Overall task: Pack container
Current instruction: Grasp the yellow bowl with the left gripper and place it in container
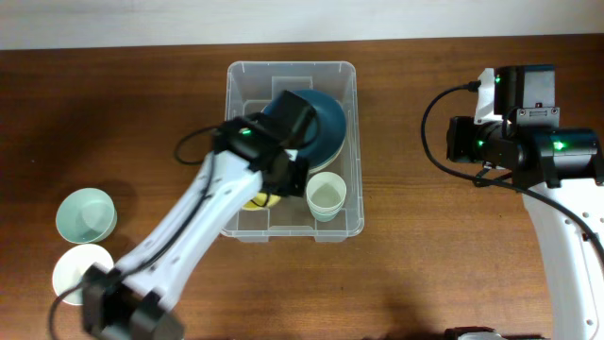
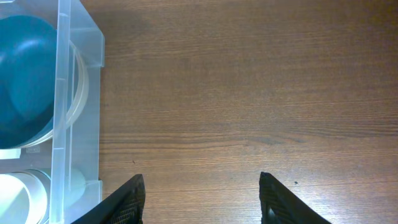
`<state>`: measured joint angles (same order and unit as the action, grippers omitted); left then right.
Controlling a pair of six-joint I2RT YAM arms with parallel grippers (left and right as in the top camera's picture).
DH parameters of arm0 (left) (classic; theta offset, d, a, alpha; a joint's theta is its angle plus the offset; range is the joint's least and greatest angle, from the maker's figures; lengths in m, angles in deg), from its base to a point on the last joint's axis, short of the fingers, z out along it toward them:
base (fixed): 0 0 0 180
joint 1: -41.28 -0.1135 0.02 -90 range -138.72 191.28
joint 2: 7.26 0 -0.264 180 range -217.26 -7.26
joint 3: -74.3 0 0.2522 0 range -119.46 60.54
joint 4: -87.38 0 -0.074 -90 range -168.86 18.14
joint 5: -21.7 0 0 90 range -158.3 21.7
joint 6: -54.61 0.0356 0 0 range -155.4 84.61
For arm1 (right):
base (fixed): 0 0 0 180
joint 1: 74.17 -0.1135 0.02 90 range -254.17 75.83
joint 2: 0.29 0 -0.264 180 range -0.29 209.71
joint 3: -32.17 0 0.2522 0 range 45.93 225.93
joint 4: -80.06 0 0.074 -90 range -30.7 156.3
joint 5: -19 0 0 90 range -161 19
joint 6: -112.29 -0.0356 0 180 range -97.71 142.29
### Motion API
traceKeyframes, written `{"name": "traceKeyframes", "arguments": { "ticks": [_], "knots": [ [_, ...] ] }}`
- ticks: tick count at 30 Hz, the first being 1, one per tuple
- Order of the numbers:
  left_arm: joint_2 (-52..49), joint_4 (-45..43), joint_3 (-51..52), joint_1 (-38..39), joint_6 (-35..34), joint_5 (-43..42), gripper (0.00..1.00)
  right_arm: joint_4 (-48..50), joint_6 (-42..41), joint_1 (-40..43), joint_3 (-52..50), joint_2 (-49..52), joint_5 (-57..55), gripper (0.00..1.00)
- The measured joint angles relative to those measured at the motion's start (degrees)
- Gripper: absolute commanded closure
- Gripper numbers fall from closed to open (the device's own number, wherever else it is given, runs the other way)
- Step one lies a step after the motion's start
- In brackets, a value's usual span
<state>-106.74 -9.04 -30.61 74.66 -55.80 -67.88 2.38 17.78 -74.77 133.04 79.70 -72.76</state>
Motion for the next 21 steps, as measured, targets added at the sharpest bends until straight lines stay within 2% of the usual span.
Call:
{"name": "traceKeyframes", "arguments": {
  "ticks": [4,7,8,10,11,13,16,21],
  "knots": [
    [-5.42,2.10,0.20,0.24,-1.20,-0.59,0.98,-0.15,-0.02,0.00,0.00,0.00,0.00,0.46],
    [-7.54,2.19,0.24,0.24,-1.70,-1.31,0.90,-0.17,0.00,0.00,0.00,0.00,0.00,0.46],
    [-7.91,2.16,0.24,0.24,-1.79,-1.51,0.85,-0.17,0.02,0.00,0.00,0.00,0.00,0.46],
    [-8.02,2.14,0.24,0.24,-1.62,-1.75,0.63,-0.17,-0.02,0.00,0.00,0.00,0.00,0.46],
    [-8.00,2.67,-0.20,0.13,-1.29,-1.73,0.59,-0.20,-0.02,0.00,0.00,0.00,0.00,0.46],
    [-8.00,4.81,-1.79,-0.48,-1.03,-1.33,0.57,-0.24,0.00,0.00,0.00,0.00,0.00,0.46],
    [-7.04,8.70,-7.58,-3.58,-0.81,0.72,0.45,-0.26,0.00,0.00,0.00,0.00,0.00,0.46],
    [0.37,10.19,-14.99,-13.31,-0.35,6.45,0.33,-0.35,0.02,0.00,0.00,0.00,0.00,0.46]
  ]
}}
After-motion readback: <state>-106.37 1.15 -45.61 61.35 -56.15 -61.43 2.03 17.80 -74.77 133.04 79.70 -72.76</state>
